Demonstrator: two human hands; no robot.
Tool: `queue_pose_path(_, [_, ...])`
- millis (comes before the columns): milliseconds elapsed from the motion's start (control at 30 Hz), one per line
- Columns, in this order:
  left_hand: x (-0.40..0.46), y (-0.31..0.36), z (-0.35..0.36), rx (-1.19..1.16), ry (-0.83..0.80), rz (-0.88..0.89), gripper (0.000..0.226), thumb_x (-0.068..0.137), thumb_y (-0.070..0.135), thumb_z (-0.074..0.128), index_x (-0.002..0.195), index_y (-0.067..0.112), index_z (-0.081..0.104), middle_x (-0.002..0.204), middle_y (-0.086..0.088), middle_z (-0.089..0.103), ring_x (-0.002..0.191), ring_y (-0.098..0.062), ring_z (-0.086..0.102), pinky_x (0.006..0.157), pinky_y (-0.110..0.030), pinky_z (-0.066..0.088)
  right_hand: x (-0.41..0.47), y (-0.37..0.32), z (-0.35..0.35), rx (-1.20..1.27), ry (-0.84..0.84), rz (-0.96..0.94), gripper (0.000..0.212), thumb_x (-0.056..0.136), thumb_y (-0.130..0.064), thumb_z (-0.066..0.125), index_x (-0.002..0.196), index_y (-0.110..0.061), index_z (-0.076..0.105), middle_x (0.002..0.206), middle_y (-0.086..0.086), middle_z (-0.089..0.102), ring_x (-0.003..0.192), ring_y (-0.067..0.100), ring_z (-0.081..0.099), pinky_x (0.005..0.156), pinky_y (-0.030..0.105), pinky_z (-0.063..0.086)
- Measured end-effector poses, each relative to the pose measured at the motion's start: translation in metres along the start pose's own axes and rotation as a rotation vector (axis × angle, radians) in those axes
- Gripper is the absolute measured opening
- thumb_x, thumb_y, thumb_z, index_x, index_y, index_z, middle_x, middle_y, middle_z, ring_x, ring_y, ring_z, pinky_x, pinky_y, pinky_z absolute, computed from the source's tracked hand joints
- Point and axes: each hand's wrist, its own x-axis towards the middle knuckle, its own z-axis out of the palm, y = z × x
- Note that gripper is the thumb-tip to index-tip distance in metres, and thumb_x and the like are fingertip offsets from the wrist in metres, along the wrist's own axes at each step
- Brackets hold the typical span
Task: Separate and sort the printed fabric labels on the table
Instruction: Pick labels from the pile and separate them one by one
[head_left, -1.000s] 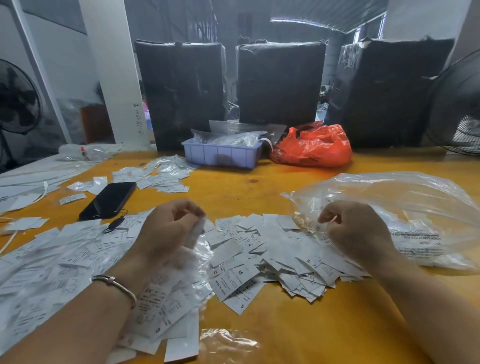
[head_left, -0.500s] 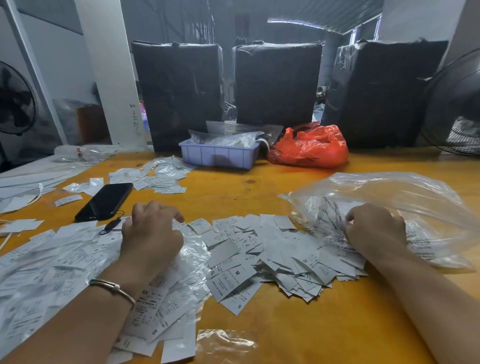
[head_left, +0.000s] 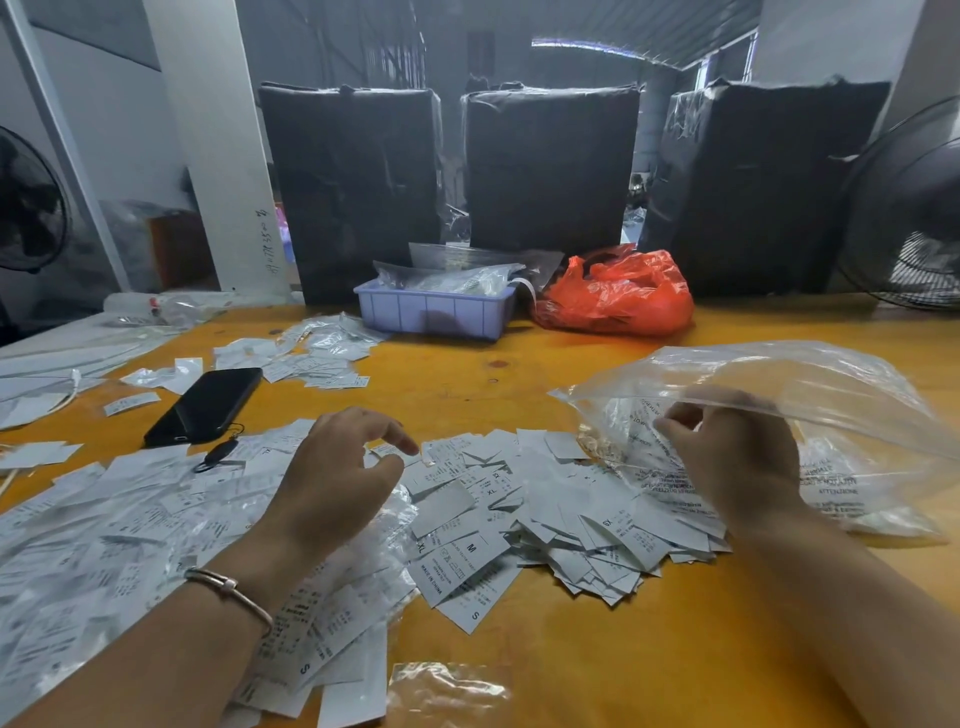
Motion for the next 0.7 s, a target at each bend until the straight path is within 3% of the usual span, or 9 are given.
queue_pose_path(100, [-0.002,0.003,0.003,-0.029,-0.012,0.073,0.026,0.084,0.007,0.062,0.087,0.032,0.068,0.108,0.020,0.060,0.113,-0.008,0.050,0.095,-0.034,0.046,-0.010,-0.017,-0.002,0.262,-0.143,-0.040,0.016,0.081,-0.016,0.074,0.069,-0.012,0.066,0.064,0.001,0.065,0.061,0.020,0.062,0.060,0.036,0.053])
queue_pose_path(167, [-0.003,0.005,0.007,-0.054,-0.057,0.133,0.023,0.084,0.011,0.066,0.089,0.034,0.068,0.109,0.022,0.059,0.112,-0.004,0.052,0.093,-0.030,0.047,-0.017,-0.030,-0.004,0.546,-0.267,-0.031,0.012,0.080,-0.008,0.074,0.073,-0.007,0.065,0.062,0.004,0.068,0.057,0.018,0.064,0.056,0.027,0.052])
queue_pose_path(233, [-0.004,0.007,0.010,-0.104,-0.121,0.174,0.018,0.084,0.023,0.071,0.095,0.037,0.068,0.113,0.024,0.058,0.112,0.002,0.052,0.092,-0.026,0.048,-0.024,-0.041,-0.007,0.845,-0.394,0.020,0.008,0.079,-0.002,0.072,0.077,-0.003,0.065,0.066,0.009,0.071,0.056,0.016,0.065,0.052,0.019,0.047])
queue_pose_path(300, [-0.005,0.010,0.012,-0.182,-0.201,0.185,0.028,0.080,0.043,0.072,0.106,0.041,0.065,0.117,0.031,0.056,0.113,0.007,0.052,0.089,-0.017,0.048,-0.030,-0.049,-0.008,1.019,-0.536,0.065,0.008,0.078,-0.001,0.071,0.084,-0.001,0.066,0.072,0.013,0.072,0.061,0.019,0.066,0.054,0.021,0.045])
queue_pose_path(367, [-0.006,0.013,0.012,-0.241,-0.270,0.202,0.050,0.073,0.057,0.069,0.120,0.048,0.057,0.122,0.037,0.052,0.116,0.012,0.049,0.086,-0.012,0.047,-0.035,-0.055,-0.008,1.107,-0.670,0.068,0.013,0.076,0.000,0.071,0.089,-0.001,0.067,0.078,0.017,0.072,0.066,0.022,0.065,0.059,0.026,0.046])
queue_pose_path(500, [-0.009,0.019,0.013,-0.318,-0.369,0.234,0.072,0.073,0.056,0.073,0.137,0.048,0.041,0.132,0.033,0.051,0.123,0.011,0.047,0.091,-0.014,0.049,-0.042,-0.061,-0.006,1.220,-0.833,0.024,0.021,0.075,0.011,0.066,0.092,-0.001,0.069,0.079,0.020,0.070,0.071,0.025,0.063,0.067,0.027,0.051])
queue_pose_path(600, [-0.010,0.023,0.012,-0.373,-0.428,0.202,0.069,0.073,0.045,0.075,0.134,0.046,0.044,0.122,0.029,0.060,0.117,0.008,0.054,0.089,-0.011,0.049,-0.045,-0.064,-0.007,1.246,-0.864,0.000,0.024,0.067,0.002,0.073,0.091,-0.001,0.071,0.078,0.017,0.069,0.073,0.025,0.064,0.071,0.027,0.054])
queue_pose_path(700, [-0.010,0.025,0.010,-0.435,-0.427,0.161,0.050,0.071,0.033,0.077,0.119,0.030,0.065,0.098,0.008,0.073,0.096,-0.006,0.067,0.086,-0.022,0.054,-0.046,-0.066,-0.007,1.201,-0.833,-0.004,0.026,0.064,-0.004,0.078,0.088,-0.003,0.071,0.072,0.011,0.066,0.068,0.019,0.060,0.065,0.023,0.051])
